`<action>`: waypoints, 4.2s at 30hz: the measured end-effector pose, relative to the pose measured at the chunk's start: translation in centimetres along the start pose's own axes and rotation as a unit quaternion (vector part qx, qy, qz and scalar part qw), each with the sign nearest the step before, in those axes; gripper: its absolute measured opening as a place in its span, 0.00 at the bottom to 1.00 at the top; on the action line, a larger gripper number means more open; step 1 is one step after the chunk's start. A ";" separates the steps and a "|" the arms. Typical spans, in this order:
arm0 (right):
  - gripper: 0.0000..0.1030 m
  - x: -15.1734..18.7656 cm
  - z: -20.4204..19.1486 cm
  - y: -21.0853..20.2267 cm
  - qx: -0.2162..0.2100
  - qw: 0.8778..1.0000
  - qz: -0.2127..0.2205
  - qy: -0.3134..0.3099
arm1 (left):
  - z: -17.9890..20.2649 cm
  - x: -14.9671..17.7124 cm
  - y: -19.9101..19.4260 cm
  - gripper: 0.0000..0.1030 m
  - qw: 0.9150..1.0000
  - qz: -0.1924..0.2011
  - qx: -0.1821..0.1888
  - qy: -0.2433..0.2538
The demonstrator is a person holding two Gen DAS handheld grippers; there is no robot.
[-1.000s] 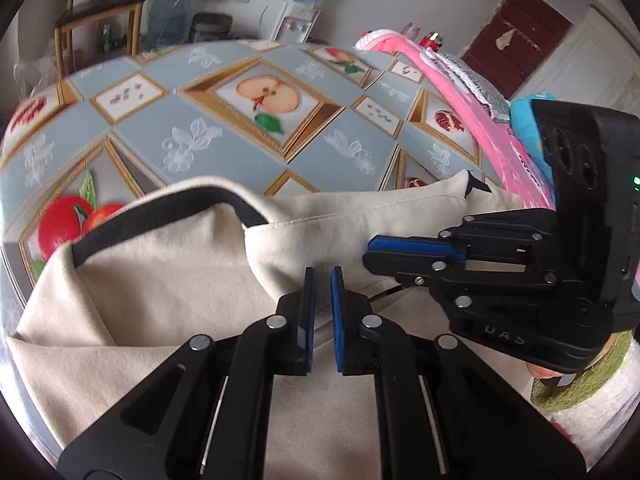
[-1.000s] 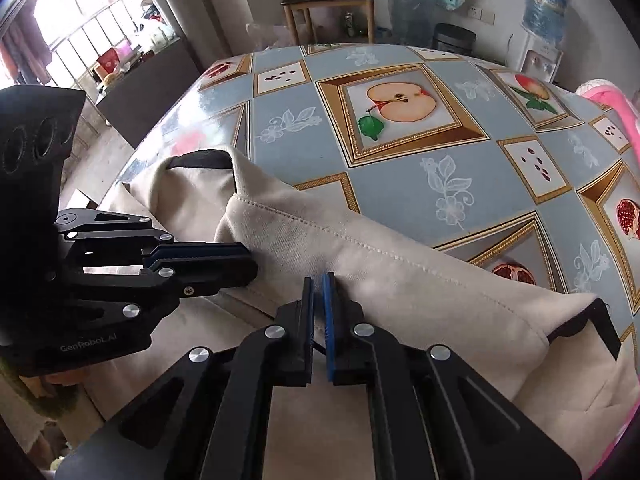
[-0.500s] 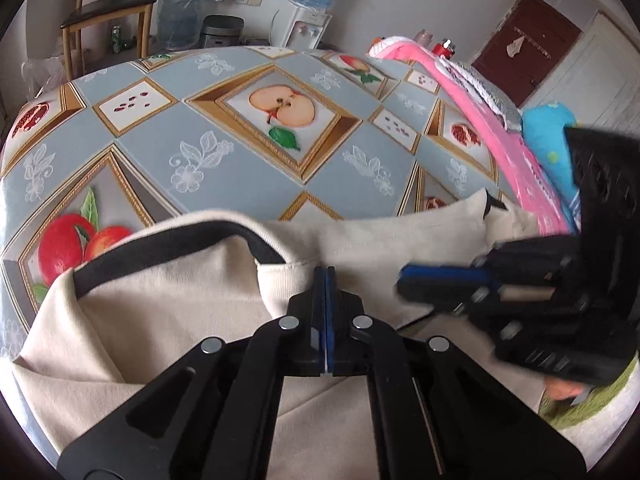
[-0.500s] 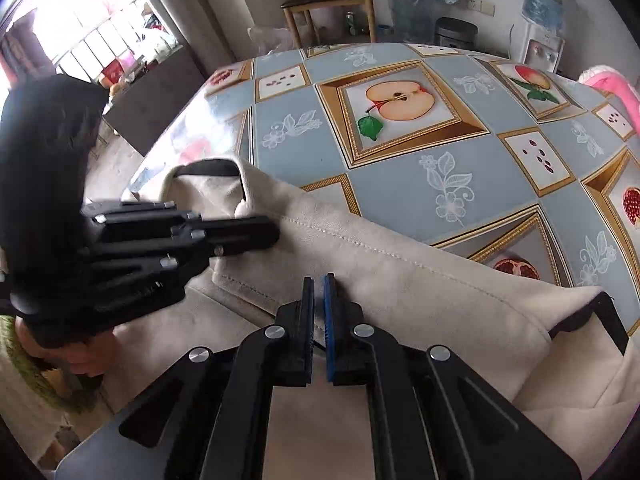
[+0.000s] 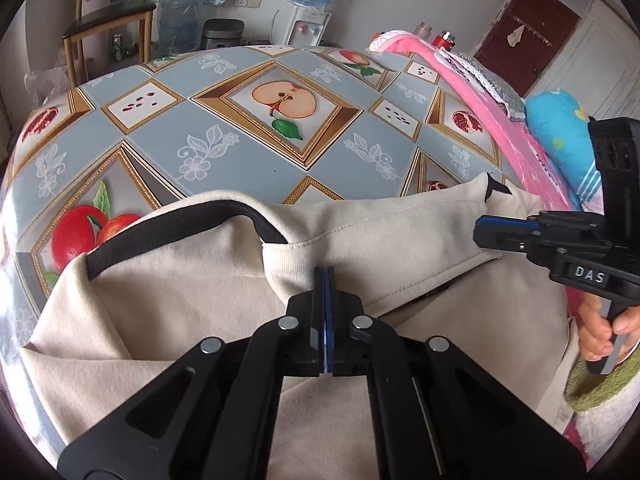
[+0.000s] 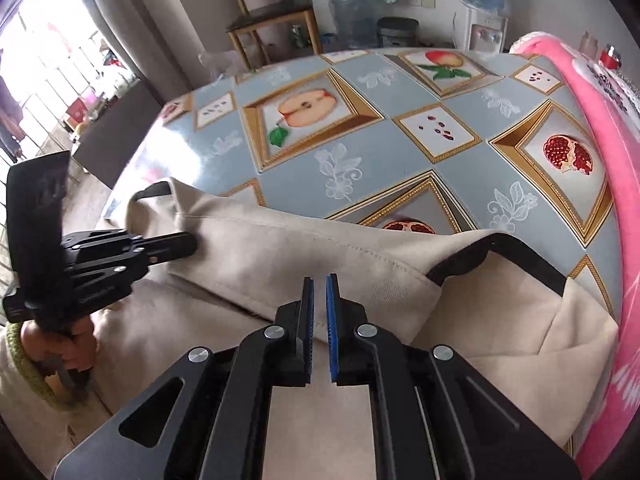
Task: Fold large clothes
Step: 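Open both tools and move them to the jacket hem, then grasp the jacket hem with the left tool, then lift the held hem with the left tool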
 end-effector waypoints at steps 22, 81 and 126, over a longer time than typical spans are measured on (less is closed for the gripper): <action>0.81 15.3 -5.9 -11.0 0.038 0.993 0.090 0.068 | 0.4 11.7 -16.4 0.81 0.990 0.028 -0.137 0.027; 0.89 23.0 -9.4 -4.8 0.090 0.995 0.037 -0.006 | -8.2 22.8 -15.8 0.49 0.991 0.005 -0.103 -0.083; 0.86 23.3 -5.4 -12.9 0.110 0.989 0.094 0.021 | -4.7 22.0 -15.7 0.19 0.971 0.023 -0.223 0.079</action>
Point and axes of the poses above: each gripper's, at about its wrist camera, not at the fingertips, and y roughly the way its jaws point, z to its right, x to its underside, the point moved 9 cm from there along y, roughly the way its jaws point, and after that the axes turned 13 degrees about -x, right-handed, at the moved point
